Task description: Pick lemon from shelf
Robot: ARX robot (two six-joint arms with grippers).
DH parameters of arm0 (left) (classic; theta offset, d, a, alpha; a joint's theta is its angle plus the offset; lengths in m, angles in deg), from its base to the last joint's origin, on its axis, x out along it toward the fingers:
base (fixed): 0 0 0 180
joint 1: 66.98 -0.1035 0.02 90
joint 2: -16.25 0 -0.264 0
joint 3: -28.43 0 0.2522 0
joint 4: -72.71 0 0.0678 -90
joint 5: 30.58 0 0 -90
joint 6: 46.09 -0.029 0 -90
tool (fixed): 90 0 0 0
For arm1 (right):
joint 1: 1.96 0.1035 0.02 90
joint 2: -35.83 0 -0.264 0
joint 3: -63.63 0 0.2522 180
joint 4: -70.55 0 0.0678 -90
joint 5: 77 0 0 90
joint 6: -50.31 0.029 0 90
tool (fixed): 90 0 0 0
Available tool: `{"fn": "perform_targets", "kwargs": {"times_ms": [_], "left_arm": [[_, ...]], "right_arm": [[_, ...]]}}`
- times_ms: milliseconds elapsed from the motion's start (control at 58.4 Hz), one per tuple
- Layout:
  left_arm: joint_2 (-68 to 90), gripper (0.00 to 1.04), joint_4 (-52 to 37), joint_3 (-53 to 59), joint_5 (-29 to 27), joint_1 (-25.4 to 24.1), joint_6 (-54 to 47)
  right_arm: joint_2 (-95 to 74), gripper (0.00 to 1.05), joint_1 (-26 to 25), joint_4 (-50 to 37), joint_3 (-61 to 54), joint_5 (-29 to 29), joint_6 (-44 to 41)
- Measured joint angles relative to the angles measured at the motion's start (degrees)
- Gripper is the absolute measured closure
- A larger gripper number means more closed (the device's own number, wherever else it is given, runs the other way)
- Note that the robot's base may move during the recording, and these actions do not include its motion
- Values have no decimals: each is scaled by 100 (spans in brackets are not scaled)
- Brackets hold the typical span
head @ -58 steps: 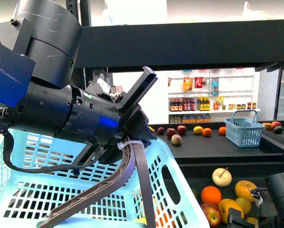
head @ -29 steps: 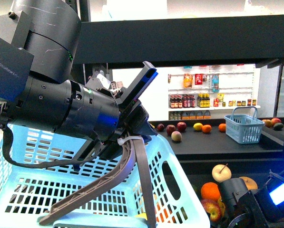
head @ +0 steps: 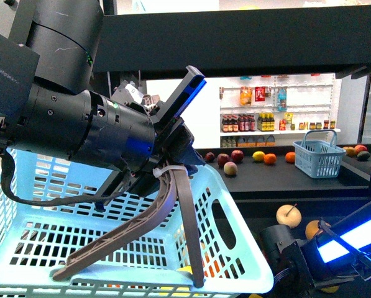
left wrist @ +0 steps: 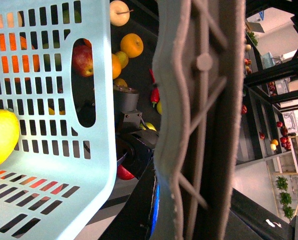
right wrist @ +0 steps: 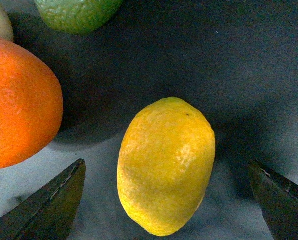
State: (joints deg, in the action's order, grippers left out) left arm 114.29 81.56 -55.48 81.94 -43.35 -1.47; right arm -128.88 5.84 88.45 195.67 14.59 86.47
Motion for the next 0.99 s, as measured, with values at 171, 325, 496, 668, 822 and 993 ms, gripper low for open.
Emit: {"fn": "perform_targets", "kwargs": {"times_ms": [171, 325, 496, 668, 822, 993], "left_arm": [[0, 93, -2, 0, 2, 0, 0], [0, 93, 0, 0, 2, 0, 0], [0, 93, -2, 0, 0, 0, 0], [0, 93, 0, 0, 0, 0, 0], [0, 93, -2, 0, 2, 0, 0], [0, 93, 0, 0, 2, 0, 0]], "right_arm": [[-155, 7, 26, 76, 177, 48, -2], [-356, 7, 26, 146, 396, 103, -4], [-627, 7, 33, 372, 868, 186, -42], [-780, 11, 63, 476, 1167, 219, -127], [-791, 31, 90, 496, 1220, 186, -151], [-772, 49, 90, 553, 1189, 140, -168]]}}
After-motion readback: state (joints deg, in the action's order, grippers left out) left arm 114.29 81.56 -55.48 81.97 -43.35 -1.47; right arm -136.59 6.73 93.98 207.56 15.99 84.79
